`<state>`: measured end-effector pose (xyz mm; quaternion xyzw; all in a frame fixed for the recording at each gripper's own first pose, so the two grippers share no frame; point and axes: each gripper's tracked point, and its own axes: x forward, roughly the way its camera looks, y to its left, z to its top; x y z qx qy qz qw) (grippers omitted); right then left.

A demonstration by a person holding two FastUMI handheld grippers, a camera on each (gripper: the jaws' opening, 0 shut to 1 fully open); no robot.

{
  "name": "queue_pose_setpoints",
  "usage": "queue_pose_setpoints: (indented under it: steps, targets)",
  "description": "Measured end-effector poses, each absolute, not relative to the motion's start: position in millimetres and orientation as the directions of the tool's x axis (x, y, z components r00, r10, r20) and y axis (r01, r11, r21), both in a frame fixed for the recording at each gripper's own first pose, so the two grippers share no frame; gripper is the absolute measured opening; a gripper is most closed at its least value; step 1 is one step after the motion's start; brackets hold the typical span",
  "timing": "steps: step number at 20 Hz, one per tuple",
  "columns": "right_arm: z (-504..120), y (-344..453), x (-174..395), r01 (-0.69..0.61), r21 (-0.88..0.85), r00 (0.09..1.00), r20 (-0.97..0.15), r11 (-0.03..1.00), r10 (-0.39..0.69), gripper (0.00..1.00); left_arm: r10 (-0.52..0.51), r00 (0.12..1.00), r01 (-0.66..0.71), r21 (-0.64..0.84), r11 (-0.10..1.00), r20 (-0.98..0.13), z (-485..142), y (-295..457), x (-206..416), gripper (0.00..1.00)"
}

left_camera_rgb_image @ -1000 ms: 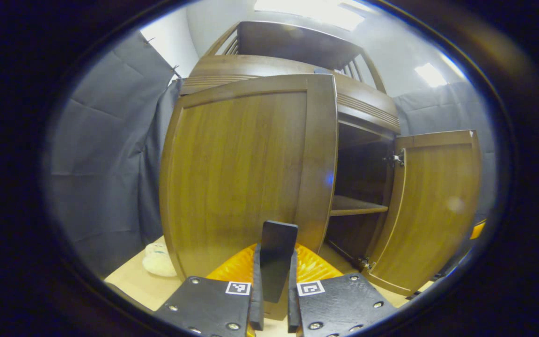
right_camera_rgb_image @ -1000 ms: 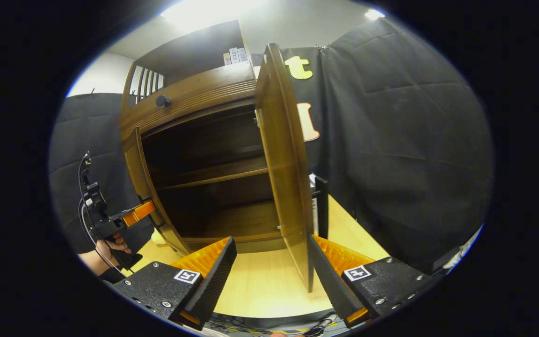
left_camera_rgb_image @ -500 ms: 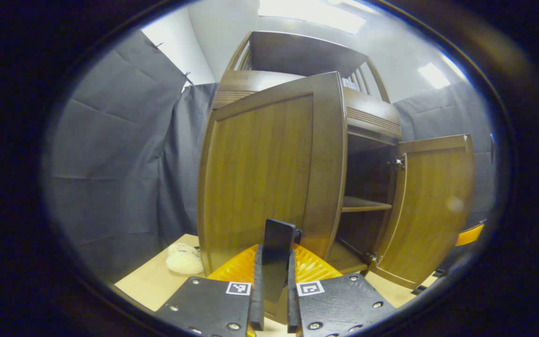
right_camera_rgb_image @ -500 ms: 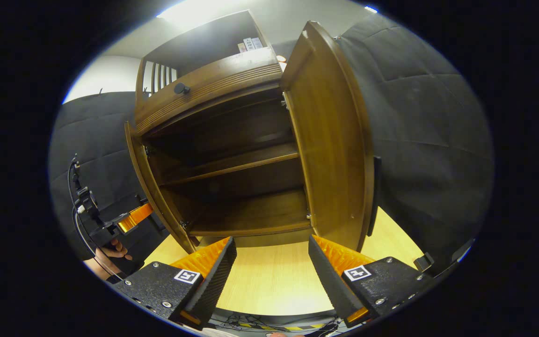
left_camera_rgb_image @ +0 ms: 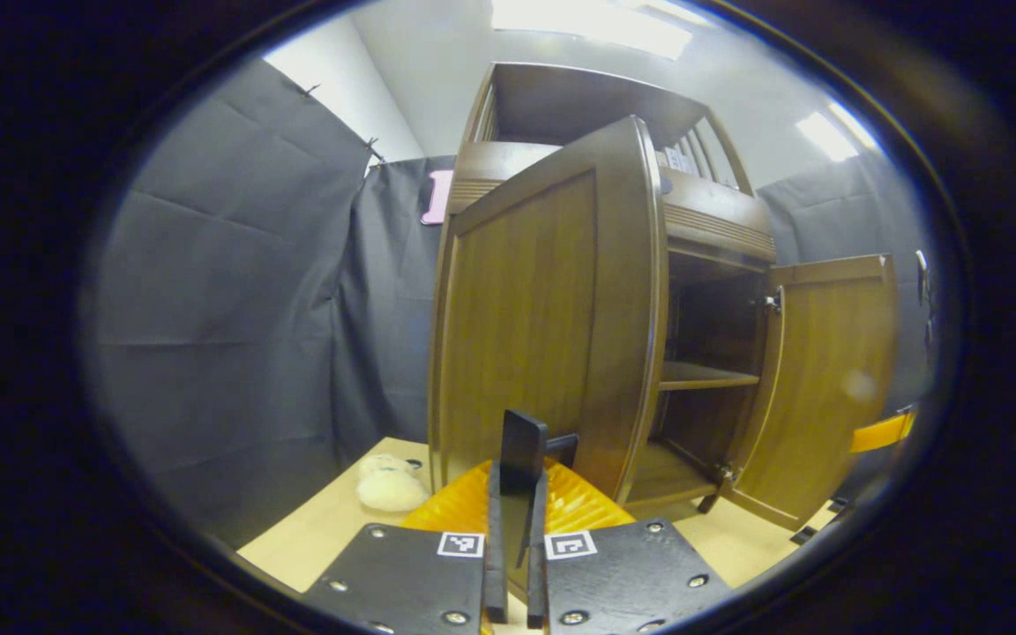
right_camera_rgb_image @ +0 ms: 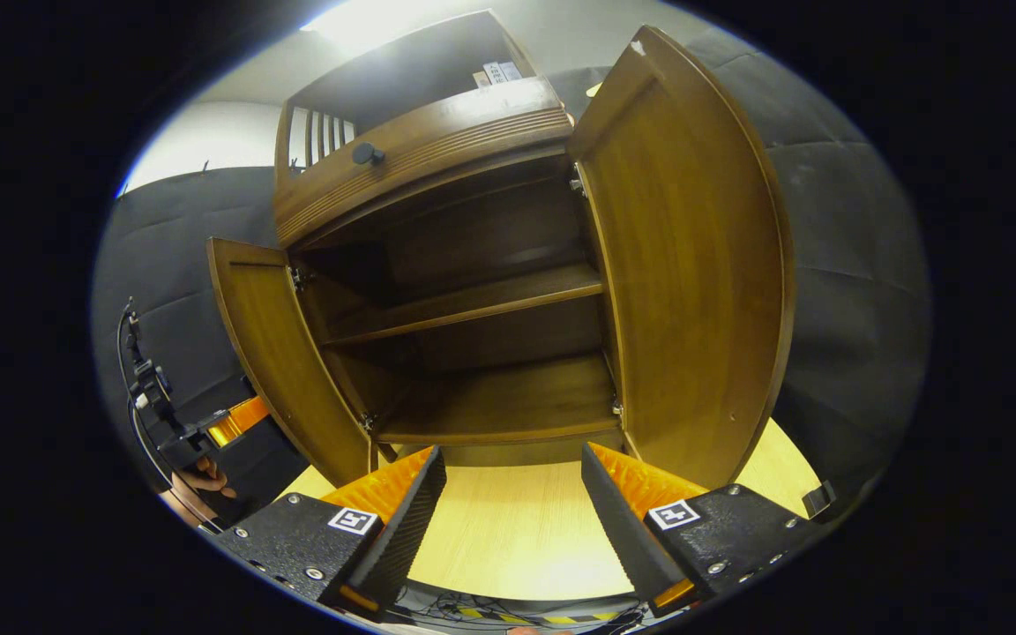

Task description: Open the right door of the double-door shoe cabinet with the right hand, and open the left door with the left hand.

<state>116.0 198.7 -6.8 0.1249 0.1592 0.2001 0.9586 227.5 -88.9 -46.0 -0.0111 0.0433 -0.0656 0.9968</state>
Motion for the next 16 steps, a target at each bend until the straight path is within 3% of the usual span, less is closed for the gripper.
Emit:
queue_pose_setpoints:
  steps: [1,2,3,5,6,8,9,10,11,12,14,16]
  targets:
    - [-6.7,199.0,115.4,-0.347,0.306,0.867,-0.256,0.887,0.427,0.96,-0.13,0.988,0.127,-0.037,0.991,-0.086,-44.2,-89.1,226.6,0.16]
    - [-6.9,199.6,115.7,-0.349,0.305,0.866,-0.256,0.886,0.429,0.92,-0.125,0.989,0.122,-0.048,0.991,-0.084,-45.9,-88.2,225.4,0.16]
    - [-5.9,198.8,115.5,-0.35,0.301,0.867,-0.254,0.887,0.428,0.92,-0.118,0.99,0.114,-0.056,0.992,-0.081,-45.4,-85.8,225.6,0.05]
    - [-6.7,198.7,117.3,-0.35,0.294,0.87,-0.25,0.889,0.425,0.96,-0.108,0.991,0.103,-0.07,0.992,-0.074,-46.1,-82.3,224.8,0.1]
    - [-7.6,198.6,118.0,-0.35,0.292,0.87,-0.251,0.89,0.425,0.92,-0.111,0.991,0.105,-0.08,0.991,-0.076,-47.0,-82.5,225.4,0.15]
    - [-7.4,198.9,116.0,-0.352,0.295,0.866,-0.257,0.888,0.428,0.95,-0.117,0.99,0.111,-0.081,0.991,-0.079,-46.1,-79.4,224.0,0.1]
    - [-8.0,200.7,116.9,-0.353,0.299,0.864,-0.259,0.887,0.432,0.92,-0.117,0.99,0.111,-0.069,0.991,-0.08,-47.3,-78.3,224.1,0.15]
    - [-7.6,201.5,117.2,-0.355,0.301,0.863,-0.26,0.885,0.434,0.95,-0.116,0.991,0.111,-0.061,0.992,-0.074,-45.5,-76.0,224.8,0.04]
    - [-7.7,203.4,118.2,-0.356,0.301,0.862,-0.261,0.885,0.435,0.92,-0.116,0.991,0.111,-0.062,0.992,-0.071,-44.1,-72.2,225.7,0.15]
    - [-7.6,204.3,117.5,-0.357,0.293,0.862,-0.263,0.887,0.434,0.92,-0.115,0.991,0.11,-0.066,0.992,-0.068,-44.6,-68.6,225.1,0.09]
    - [-6.5,205.0,117.5,-0.364,0.267,0.862,-0.267,0.893,0.431,0.96,-0.12,0.991,0.116,-0.069,0.991,-0.056,-42.7,-65.4,225.0,0.09]
    - [-4.9,206.9,118.1,-0.367,0.256,0.861,-0.27,0.894,0.43,0.92,-0.129,0.99,0.125,-0.057,0.99,-0.062,-44.3,-60.8,227.1,0.12]
